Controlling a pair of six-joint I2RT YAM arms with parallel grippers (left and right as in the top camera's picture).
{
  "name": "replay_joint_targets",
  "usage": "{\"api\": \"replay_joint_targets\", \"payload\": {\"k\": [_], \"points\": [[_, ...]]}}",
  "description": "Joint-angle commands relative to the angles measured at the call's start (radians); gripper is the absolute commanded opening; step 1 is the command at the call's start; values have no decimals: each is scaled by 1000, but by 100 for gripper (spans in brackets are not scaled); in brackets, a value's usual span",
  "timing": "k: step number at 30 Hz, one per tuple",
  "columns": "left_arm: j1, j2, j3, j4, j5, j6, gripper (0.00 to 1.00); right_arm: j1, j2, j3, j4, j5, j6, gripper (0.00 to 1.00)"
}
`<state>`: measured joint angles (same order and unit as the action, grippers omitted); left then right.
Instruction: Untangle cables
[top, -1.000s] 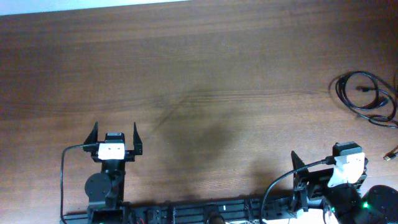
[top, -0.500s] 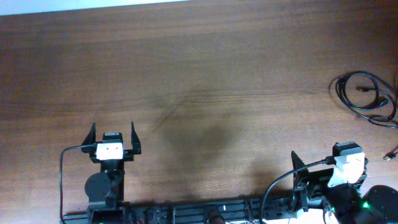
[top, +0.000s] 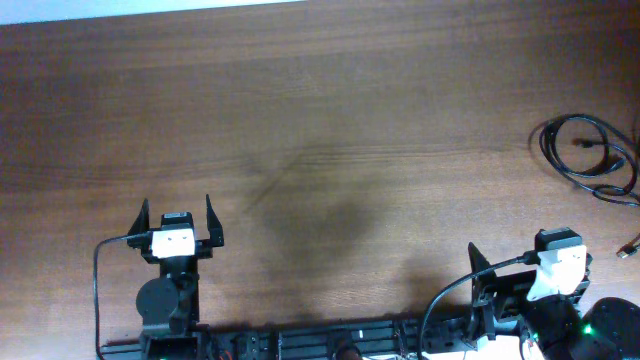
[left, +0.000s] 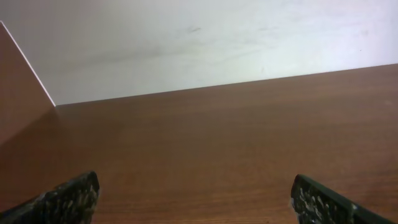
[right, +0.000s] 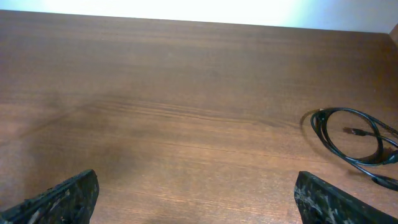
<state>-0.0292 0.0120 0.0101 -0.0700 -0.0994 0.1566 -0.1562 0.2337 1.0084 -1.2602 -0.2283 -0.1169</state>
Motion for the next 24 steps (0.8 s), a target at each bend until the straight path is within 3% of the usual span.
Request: {"api": "replay_joint_targets", "payload": {"k": [1, 17, 24], "points": [[6, -6, -2, -2, -23, -13, 99, 8, -3, -4, 2, 5, -6, 99], [6, -6, -2, -3, -23, -12, 99, 7, -3, -5, 3, 2, -6, 99], [6, -6, -2, -3, -24, -13, 99, 21, -56, -151, 306, 34, -6, 99]]}}
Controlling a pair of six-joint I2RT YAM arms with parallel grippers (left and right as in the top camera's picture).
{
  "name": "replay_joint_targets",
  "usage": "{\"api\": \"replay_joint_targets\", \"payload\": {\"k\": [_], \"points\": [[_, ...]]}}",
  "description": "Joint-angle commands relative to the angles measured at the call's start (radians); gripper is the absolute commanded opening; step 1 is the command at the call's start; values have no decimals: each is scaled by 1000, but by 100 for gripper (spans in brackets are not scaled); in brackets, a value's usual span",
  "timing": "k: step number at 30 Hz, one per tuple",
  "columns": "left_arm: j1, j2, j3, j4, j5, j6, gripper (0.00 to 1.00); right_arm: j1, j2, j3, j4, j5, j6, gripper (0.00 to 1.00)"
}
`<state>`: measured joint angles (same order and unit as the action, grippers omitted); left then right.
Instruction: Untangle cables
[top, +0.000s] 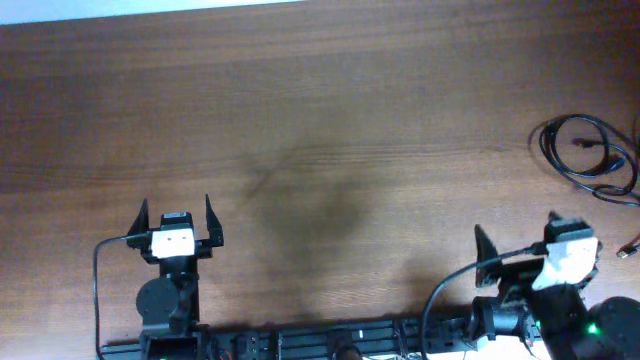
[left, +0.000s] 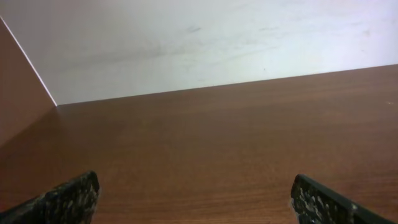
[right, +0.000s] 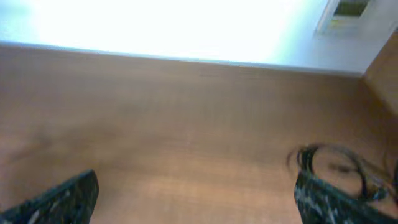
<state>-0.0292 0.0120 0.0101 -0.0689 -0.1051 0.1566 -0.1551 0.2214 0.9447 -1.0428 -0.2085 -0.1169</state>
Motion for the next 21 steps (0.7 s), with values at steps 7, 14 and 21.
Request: {"api": "replay_joint_targets", "payload": {"k": [7, 14, 21], "points": [[6, -6, -2, -3, -18, -13, 99, 31, -188, -409, 535, -23, 159, 99], [6, -6, -2, -4, -18, -13, 99, 47, -218, -644, 961, -18, 280, 99], [6, -6, -2, -3, -18, -12, 99, 106, -218, -752, 1128, 130, 279, 99]]}}
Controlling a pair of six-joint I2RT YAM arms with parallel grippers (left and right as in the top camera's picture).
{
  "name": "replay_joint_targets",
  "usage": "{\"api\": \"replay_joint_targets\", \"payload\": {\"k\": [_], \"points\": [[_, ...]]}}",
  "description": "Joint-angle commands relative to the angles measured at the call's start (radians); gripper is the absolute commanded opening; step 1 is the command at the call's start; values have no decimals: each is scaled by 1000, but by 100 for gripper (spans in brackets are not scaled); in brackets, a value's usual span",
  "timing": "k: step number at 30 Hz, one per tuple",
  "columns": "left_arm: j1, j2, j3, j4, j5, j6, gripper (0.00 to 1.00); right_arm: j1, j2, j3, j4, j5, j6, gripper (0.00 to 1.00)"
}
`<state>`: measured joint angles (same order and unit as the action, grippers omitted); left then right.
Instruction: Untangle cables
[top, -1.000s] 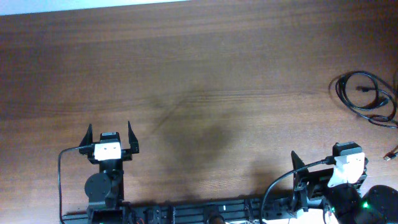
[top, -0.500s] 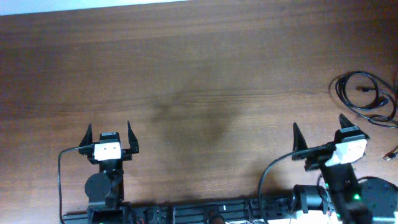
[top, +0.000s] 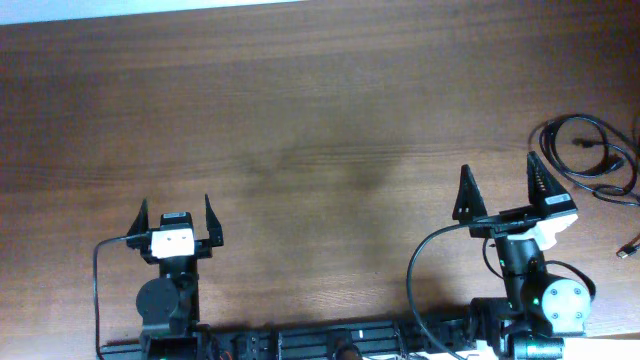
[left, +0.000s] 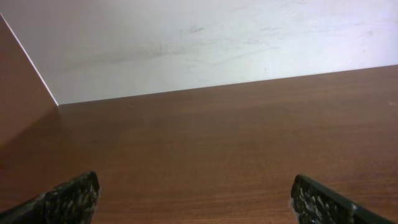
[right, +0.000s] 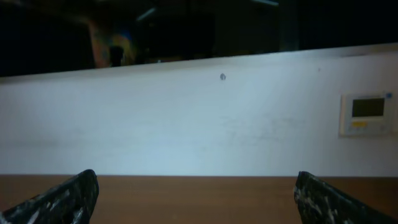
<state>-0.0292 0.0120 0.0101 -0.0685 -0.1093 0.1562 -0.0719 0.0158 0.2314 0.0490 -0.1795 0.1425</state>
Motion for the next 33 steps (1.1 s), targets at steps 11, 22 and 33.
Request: {"api": "replay_joint_targets", "payload": {"k": [11, 22, 33], "points": [[6, -6, -2, -4, -13, -12, 99, 27, -12, -188, 218, 182, -113, 99], [6, -6, -2, -4, -13, -12, 99, 28, -12, -226, 117, 63, -262, 99], [6, -6, -2, -4, -14, -12, 99, 85, -12, -226, 16, 49, -262, 99]]}}
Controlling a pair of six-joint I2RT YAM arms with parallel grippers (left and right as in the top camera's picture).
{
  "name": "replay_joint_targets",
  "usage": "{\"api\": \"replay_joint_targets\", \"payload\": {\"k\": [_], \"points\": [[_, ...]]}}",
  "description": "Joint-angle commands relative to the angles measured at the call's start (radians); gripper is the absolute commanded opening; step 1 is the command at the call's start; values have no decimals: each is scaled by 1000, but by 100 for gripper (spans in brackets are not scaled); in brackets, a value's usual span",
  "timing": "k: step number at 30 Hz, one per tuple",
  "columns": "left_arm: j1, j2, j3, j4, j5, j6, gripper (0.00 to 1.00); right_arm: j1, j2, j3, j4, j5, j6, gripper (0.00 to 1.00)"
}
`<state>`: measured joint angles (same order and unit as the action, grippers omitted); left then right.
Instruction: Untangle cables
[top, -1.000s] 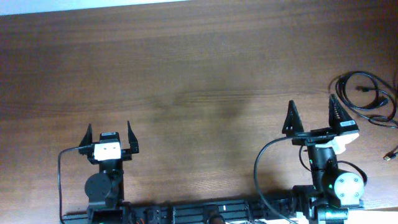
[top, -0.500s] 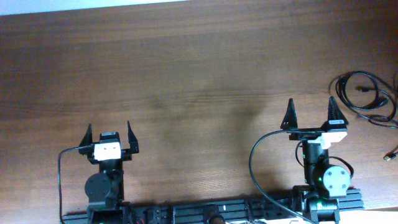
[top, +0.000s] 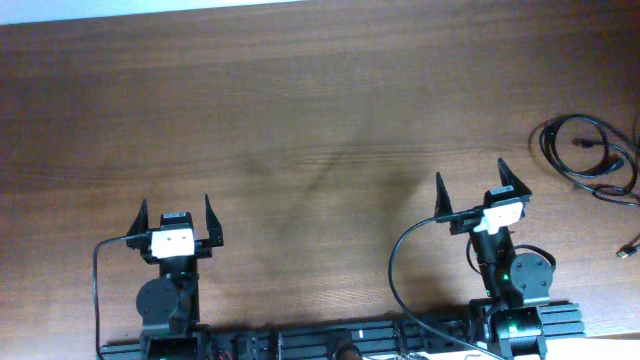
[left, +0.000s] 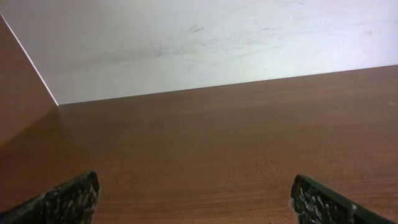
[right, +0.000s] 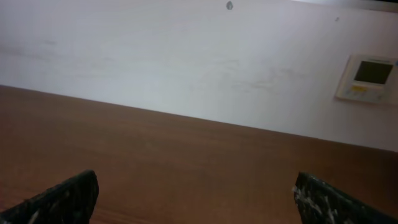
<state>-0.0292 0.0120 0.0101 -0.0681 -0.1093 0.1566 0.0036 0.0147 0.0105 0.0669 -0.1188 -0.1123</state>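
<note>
A tangle of black cables (top: 590, 158) lies at the table's far right edge, seen only from overhead. A loose cable end with a small plug (top: 628, 249) rests lower right. My right gripper (top: 476, 192) stands open near the front right, left of the cables and apart from them; its wrist view shows only table and wall between its fingertips (right: 62, 199). My left gripper (top: 177, 217) stands open at the front left with nothing between its fingers.
The brown wooden table (top: 300, 120) spreads across the view. A white wall (left: 186, 43) stands behind it, with a small wall panel (right: 372, 78) at the right. The arm bases and their supply cables (top: 400, 270) sit along the front edge.
My right gripper has moved left and a little toward the front, farther from the cable tangle. Its camera now tilts lower, showing table and wall. The left arm has not moved.
My right gripper started low at the front right corner, looking at the cable tangle. It then shifted right, then stood raised and forward close to the tangle, facing the wall. Now it sits farther left. The left gripper stayed open and still throughout.
</note>
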Motion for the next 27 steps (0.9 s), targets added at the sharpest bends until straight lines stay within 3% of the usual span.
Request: {"api": "replay_joint_targets", "payload": {"k": [1, 8, 13, 27], "points": [[6, -6, -2, -4, -14, -13, 99, 9, -11, -5, -5, -4, -7, 99], [6, -6, -2, -5, -14, -13, 99, 8, -11, -5, -95, 16, -3, 99], [6, -6, -2, -5, -14, -13, 99, 8, -11, -5, -94, 158, 155, 99], [6, -6, -2, -5, -14, -13, 99, 8, -11, -5, -147, 154, 154, 99]]}}
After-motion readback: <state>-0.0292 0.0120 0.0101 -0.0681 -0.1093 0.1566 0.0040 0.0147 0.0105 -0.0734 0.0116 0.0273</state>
